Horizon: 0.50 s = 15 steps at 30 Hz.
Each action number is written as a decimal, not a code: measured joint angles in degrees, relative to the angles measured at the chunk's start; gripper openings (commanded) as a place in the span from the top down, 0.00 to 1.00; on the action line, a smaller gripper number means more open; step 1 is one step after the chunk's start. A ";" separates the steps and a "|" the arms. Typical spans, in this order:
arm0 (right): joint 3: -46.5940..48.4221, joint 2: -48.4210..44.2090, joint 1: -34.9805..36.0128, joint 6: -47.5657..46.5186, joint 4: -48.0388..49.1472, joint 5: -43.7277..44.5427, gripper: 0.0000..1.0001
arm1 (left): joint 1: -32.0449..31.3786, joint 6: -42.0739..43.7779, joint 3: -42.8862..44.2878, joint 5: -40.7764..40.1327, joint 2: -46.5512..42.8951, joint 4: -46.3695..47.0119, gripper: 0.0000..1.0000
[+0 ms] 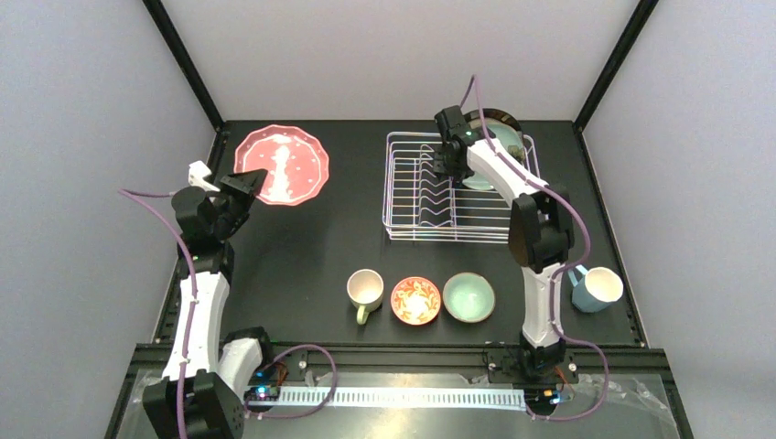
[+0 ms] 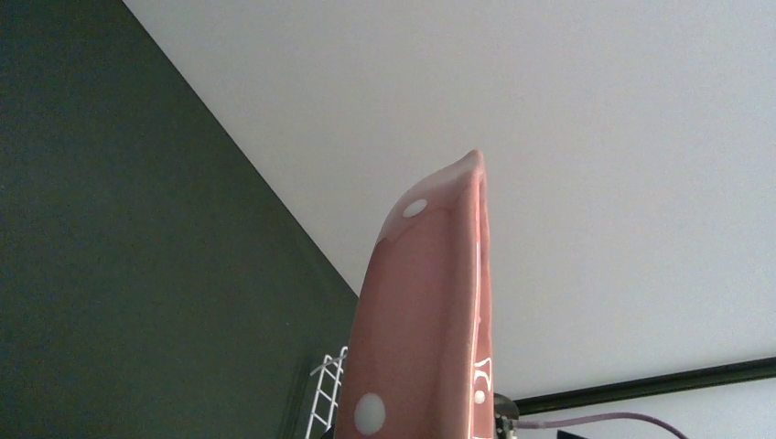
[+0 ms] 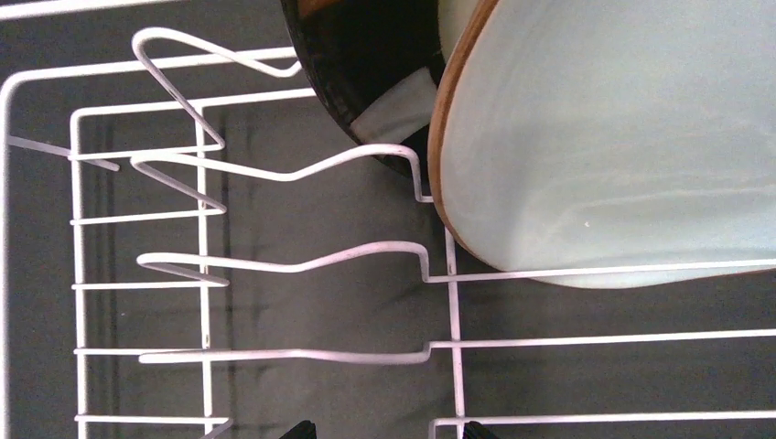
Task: Load the mixed dishes into the dish rack
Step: Move the dish rack to the center of the board.
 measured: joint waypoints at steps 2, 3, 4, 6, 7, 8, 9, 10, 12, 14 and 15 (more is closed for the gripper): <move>0.02 0.76 0.00 -0.24 0.20 -0.15 0.08 | 0.00 0.07 0.00 0.11 0.00 -0.02 0.99; 0.02 1.29 0.00 -0.44 0.26 -0.22 0.08 | 0.00 0.09 0.00 0.17 0.00 -0.02 0.99; 0.02 1.68 -0.02 -0.66 0.35 -0.35 0.08 | 0.00 0.13 0.00 0.20 0.00 -0.02 0.99; 0.04 2.51 -0.07 -1.25 0.42 -0.59 0.08 | 0.00 0.17 0.00 0.22 0.00 -0.02 0.99; 0.07 2.93 -0.11 -1.46 0.50 -0.81 0.08 | 0.00 0.17 0.00 0.22 0.00 -0.02 0.99; 0.33 3.34 -0.13 -1.75 0.59 -1.07 0.08 | 0.00 0.17 0.00 0.22 0.00 -0.02 0.99; 0.70 3.78 -0.15 -2.27 0.59 -1.33 0.08 | 0.00 0.17 0.00 0.20 -0.02 -0.04 0.99; 1.20 4.24 -0.15 -2.80 0.46 -1.60 0.08 | 0.00 0.17 0.00 0.22 -0.02 -0.04 0.99; 2.73 5.42 -0.15 -4.09 0.31 -2.05 0.08 | 0.00 0.17 0.00 0.20 -0.02 -0.04 0.99; 3.89 6.43 -0.15 -5.53 0.00 -2.45 0.08 | 0.00 0.17 0.00 0.20 -0.02 -0.04 0.99; 4.07 6.78 -0.20 -6.49 -0.07 -2.78 0.08 | 0.00 0.17 0.00 0.20 -0.02 -0.04 0.99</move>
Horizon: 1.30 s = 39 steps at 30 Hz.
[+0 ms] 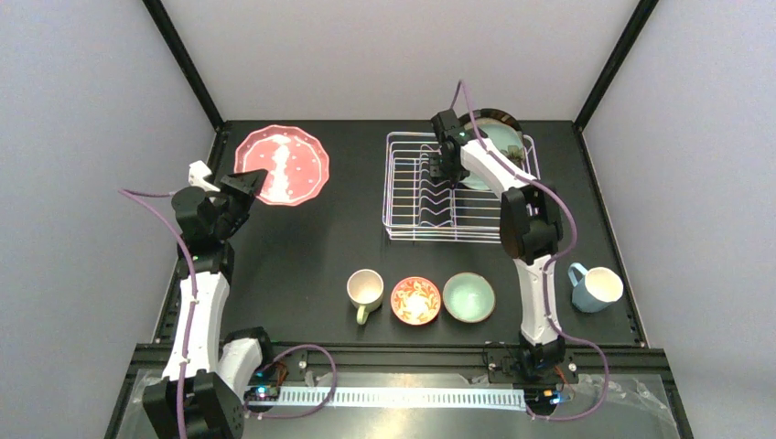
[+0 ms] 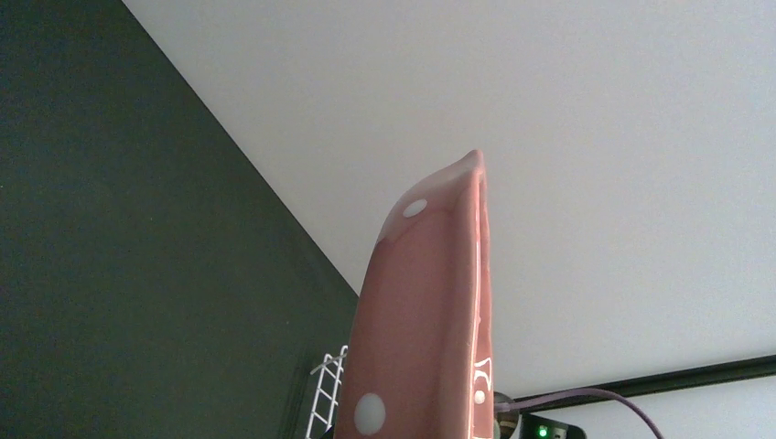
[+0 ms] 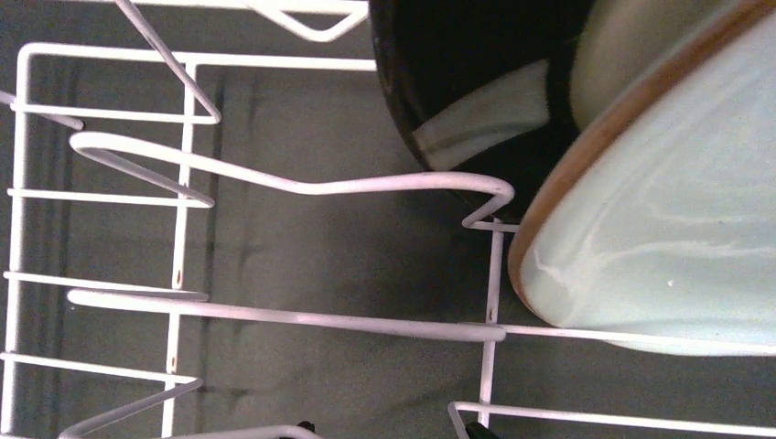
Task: Load the mixed dishes into the dish rack
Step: Move the dish rack to the center of the board.
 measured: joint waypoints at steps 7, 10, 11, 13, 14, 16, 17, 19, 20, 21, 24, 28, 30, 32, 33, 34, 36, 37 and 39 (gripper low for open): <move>0.07 0.37 -0.22 -6.60 -0.17 -2.29 0.10 | 0.00 -0.02 0.00 0.00 0.00 0.02 0.99; 0.07 0.37 -0.28 -9.46 0.17 -2.80 0.11 | 0.00 -0.04 -0.02 0.00 0.00 0.04 0.99; 0.07 0.37 -0.26 -10.45 0.28 -2.86 0.12 | 0.00 -0.09 -0.02 0.00 0.00 0.04 0.99; 0.07 0.37 -0.15 -12.44 0.59 -2.91 0.12 | 0.00 -0.24 -0.09 0.00 0.00 0.11 0.99; 0.07 0.37 -0.04 -13.27 0.68 -2.91 0.12 | 0.00 -0.42 -0.15 0.00 0.00 0.15 0.99; 0.07 0.37 0.24 -14.80 0.87 -3.13 0.12 | 0.00 -0.70 -0.28 0.00 0.00 0.37 0.99; 0.07 0.37 0.44 -15.41 0.96 -3.19 0.12 | 0.00 -0.76 -0.37 0.00 -0.02 0.48 0.99; 0.07 0.37 1.18 -16.44 1.11 -3.26 0.12 | 0.00 -0.92 -0.50 -0.02 -0.09 0.44 0.99; 0.07 0.37 1.77 -16.98 1.20 -3.21 0.12 | 0.00 -0.98 -0.57 -0.02 -0.09 0.46 0.99; 0.11 0.39 2.43 -17.38 1.18 -3.15 0.12 | 0.00 -1.05 -0.57 -0.02 -0.11 0.44 0.99; 1.05 0.98 4.98 -18.14 0.83 -2.75 0.12 | 0.00 -1.09 -0.57 -0.02 -0.35 0.35 0.99; 2.97 2.29 9.33 -18.80 0.85 -2.38 0.12 | 0.00 -1.09 -0.57 -0.02 -1.36 0.09 0.99; 3.65 2.86 11.47 -19.52 1.07 -2.54 0.12 | 0.00 -1.09 -0.57 -0.02 -1.95 0.07 0.99; 4.02 3.15 13.35 -20.35 1.38 -2.97 0.12 | 0.00 -1.09 -0.57 -0.02 -2.40 0.02 0.98; 4.02 3.17 14.21 -20.65 1.53 -3.32 0.12 | 0.00 -1.09 -0.57 -0.02 -2.60 0.02 0.99; 4.02 3.17 14.82 -20.85 1.55 -3.63 0.12 | 0.00 -1.07 -0.57 -0.02 -2.75 0.00 0.99; 4.02 3.17 15.98 -21.44 1.68 -4.20 0.12 | 0.00 -1.09 -0.57 -0.02 -3.10 -0.07 0.99; 4.02 3.17 16.35 -21.73 1.73 -4.44 0.12 | 0.00 -1.09 -0.57 -0.02 -3.23 -0.13 0.99; 4.02 3.17 16.90 -22.05 1.86 -4.96 0.12 | 0.00 -1.09 -0.57 -0.02 -3.65 -0.42 0.99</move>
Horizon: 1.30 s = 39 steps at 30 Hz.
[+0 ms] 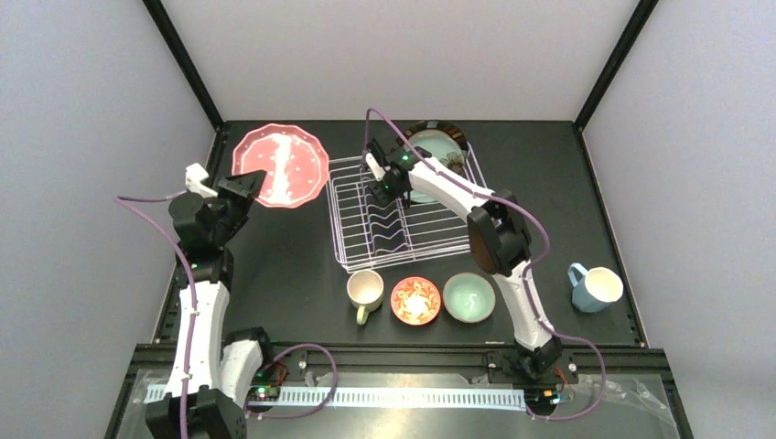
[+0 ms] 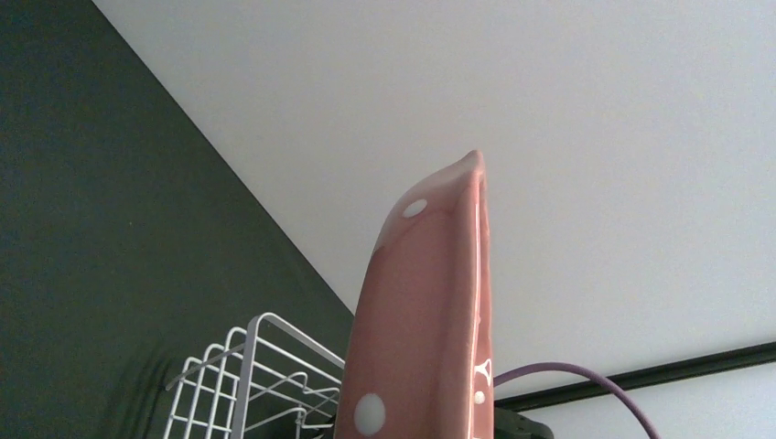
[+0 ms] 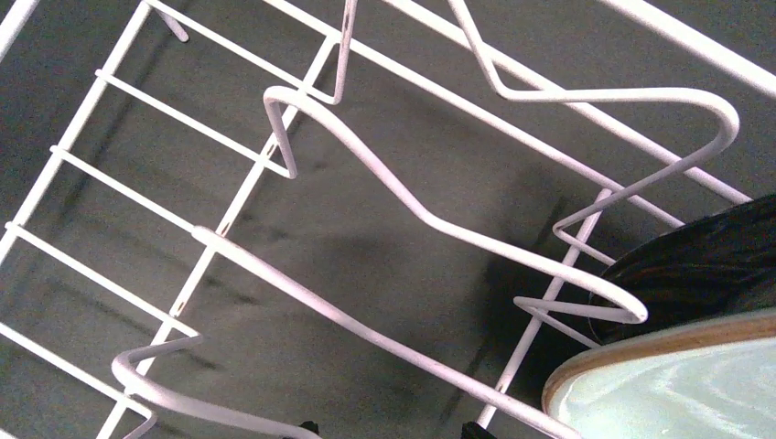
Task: Load the mixed dishes into the dish rack
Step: Move the dish rack to the center of the board.
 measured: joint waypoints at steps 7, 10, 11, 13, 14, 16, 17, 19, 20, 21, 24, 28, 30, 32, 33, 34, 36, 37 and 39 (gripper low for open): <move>2.32 0.02 0.48 -0.17 -1.09 0.04 0.07 | 0.00 -0.02 -0.35 -0.07 -2.10 -1.79 0.99; 3.82 -0.13 0.63 -0.07 -1.46 1.03 0.05 | 0.00 -0.07 -0.79 -0.07 -2.80 -2.10 0.99; 3.91 -0.17 0.72 -0.07 -1.44 1.16 0.04 | 0.00 -0.11 -0.92 -0.07 -2.99 -2.29 0.99; 4.17 -0.68 0.85 0.26 -1.18 2.62 0.04 | 0.00 -0.15 -1.09 -0.09 -3.21 -2.67 0.99; 4.17 -1.03 0.87 0.37 -1.14 3.26 0.03 | 0.00 -0.15 -1.16 -0.09 -3.39 -2.84 0.99; 4.17 -2.27 0.90 1.20 -1.14 4.79 0.03 | 0.00 -0.15 -1.29 -0.13 -3.76 -3.08 0.99; 4.20 -2.97 0.90 1.62 -1.16 5.40 0.03 | 0.00 -0.20 -1.44 -0.20 -4.00 -3.08 0.99; 4.70 -4.68 0.85 2.43 -1.22 6.84 0.03 | 0.00 -0.28 -1.79 -0.22 -4.59 -3.13 0.99; 5.16 -5.64 0.76 2.97 -1.22 7.63 0.03 | 0.00 -0.35 -1.92 -0.22 -4.85 -3.23 0.99; 5.53 -6.62 0.66 3.37 -1.20 8.15 0.03 | 0.00 -0.37 -2.03 -0.20 -5.09 -3.39 0.99; 5.77 -10.34 -0.09 5.05 -1.31 10.21 0.03 | 0.00 -0.39 -2.14 -0.02 -5.44 -3.61 0.99; 1.84 -17.14 -4.20 7.80 -0.35 12.68 0.03 | 0.00 0.46 -2.14 0.74 -5.38 -4.55 0.99; -2.25 -20.65 -8.13 9.03 0.09 13.92 0.03 | 0.00 1.33 -2.03 1.64 -4.87 -5.33 0.99; -5.35 -22.53 -11.58 9.57 0.26 15.13 0.03 | 0.00 2.38 -1.75 2.51 -3.80 -6.08 0.99; -6.62 -23.02 -13.29 9.75 0.28 15.76 0.03 | 0.00 3.02 -1.62 2.91 -3.10 -6.25 0.99; -7.65 -23.21 -14.56 9.92 0.28 16.31 0.03 | -0.02 3.67 -1.33 3.39 -2.29 -6.67 0.99; -9.99 -23.28 -16.55 9.97 0.33 17.22 0.03 | -0.20 5.03 -0.76 4.15 -0.63 -7.43 0.99; -11.23 -23.28 -17.16 9.97 0.28 17.51 0.03 | -0.37 5.57 -0.61 4.37 -0.02 -7.67 0.99; -13.31 -23.28 -17.86 9.94 0.35 17.79 0.03 | -0.70 7.02 -0.02 4.68 1.18 -8.63 0.99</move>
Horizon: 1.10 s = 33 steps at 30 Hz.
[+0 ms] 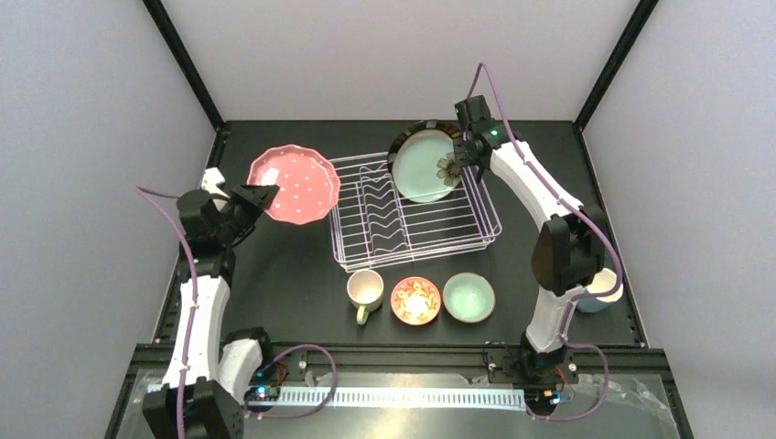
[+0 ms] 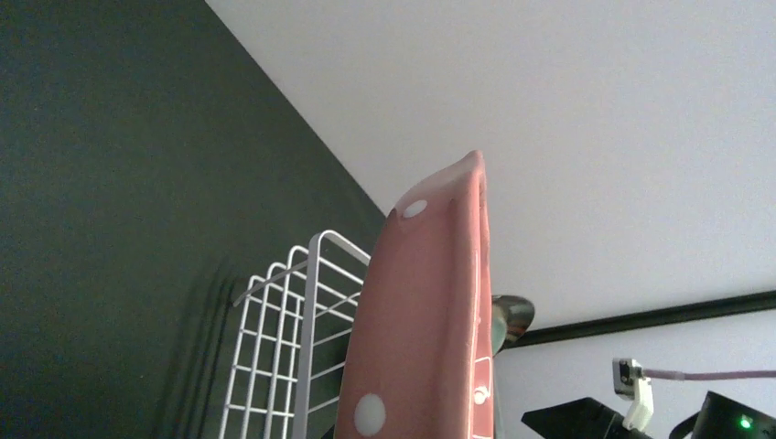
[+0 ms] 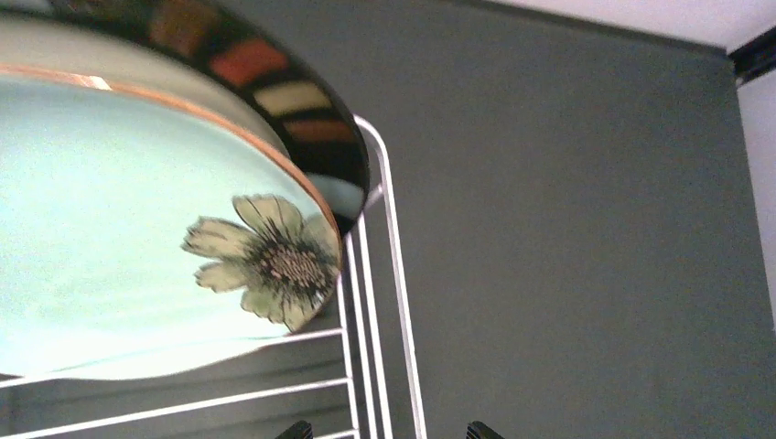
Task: Load the mixed dishes into the dish rack
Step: Move the dish rack to the center of the board.
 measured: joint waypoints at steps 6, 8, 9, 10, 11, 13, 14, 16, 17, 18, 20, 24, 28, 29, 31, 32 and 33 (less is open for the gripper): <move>-5.75 0.00 -1.68 -0.02 0.61 -0.15 0.03 | -2.05 4.00 3.39 0.28 3.67 -2.01 0.99; -6.75 0.02 -2.54 -0.07 0.90 -0.28 0.03 | -3.15 5.40 5.44 0.22 5.11 -2.99 0.99; -7.13 0.02 -2.99 -0.15 1.09 -0.42 0.03 | -3.78 6.08 6.40 0.22 5.79 -3.50 0.99; -7.32 0.02 -3.39 -0.26 1.18 -0.63 0.03 | -4.42 6.78 7.28 0.20 6.40 -3.89 0.99; -7.39 0.02 -3.78 -0.35 1.29 -0.94 0.04 | -5.20 7.56 8.28 0.09 7.15 -4.35 0.99; -7.39 0.13 -4.46 -0.61 1.81 -1.70 0.05 | -6.99 9.38 10.38 -0.22 8.70 -5.44 0.99; -7.39 0.22 -4.63 -0.68 2.12 -2.23 0.07 | -8.07 10.38 11.58 -0.42 9.57 -6.23 0.99; -7.39 0.68 -4.90 -0.87 2.97 -3.56 0.10 | -9.64 11.93 13.18 -0.66 10.82 -7.19 0.99; -7.39 1.05 -4.96 -0.94 3.28 -4.26 0.11 | -10.27 12.63 13.79 -0.74 11.34 -7.58 0.99; -7.39 1.62 -5.07 -1.09 3.58 -5.14 0.12 | -10.75 13.22 14.25 -0.81 11.91 -7.72 0.98; -7.39 3.02 -5.05 -1.38 4.02 -7.04 0.13 | -11.41 14.32 15.02 -0.85 12.83 -8.46 0.99; -7.28 6.25 -5.05 -2.05 4.09 -10.47 0.17 | -11.87 16.41 16.50 -1.31 14.69 -10.51 0.99; -7.13 8.15 -5.55 -2.40 4.07 -12.09 0.33 | -12.09 18.32 18.40 -1.73 16.39 -12.44 0.99; -6.95 8.35 -5.77 -2.54 4.09 -12.61 0.38 | -12.09 18.75 18.93 -1.75 16.74 -13.00 0.99; -6.29 8.63 -6.21 -2.67 3.91 -13.68 0.47 | -12.09 19.74 20.17 -1.73 17.38 -14.01 0.99; -5.77 8.92 -6.45 -2.71 3.85 -14.19 0.51 | -12.09 20.22 20.87 -1.75 17.68 -14.49 0.99; -5.20 9.25 -6.69 -2.80 3.93 -14.75 0.59 | -12.09 20.85 21.77 -1.73 18.10 -15.04 0.99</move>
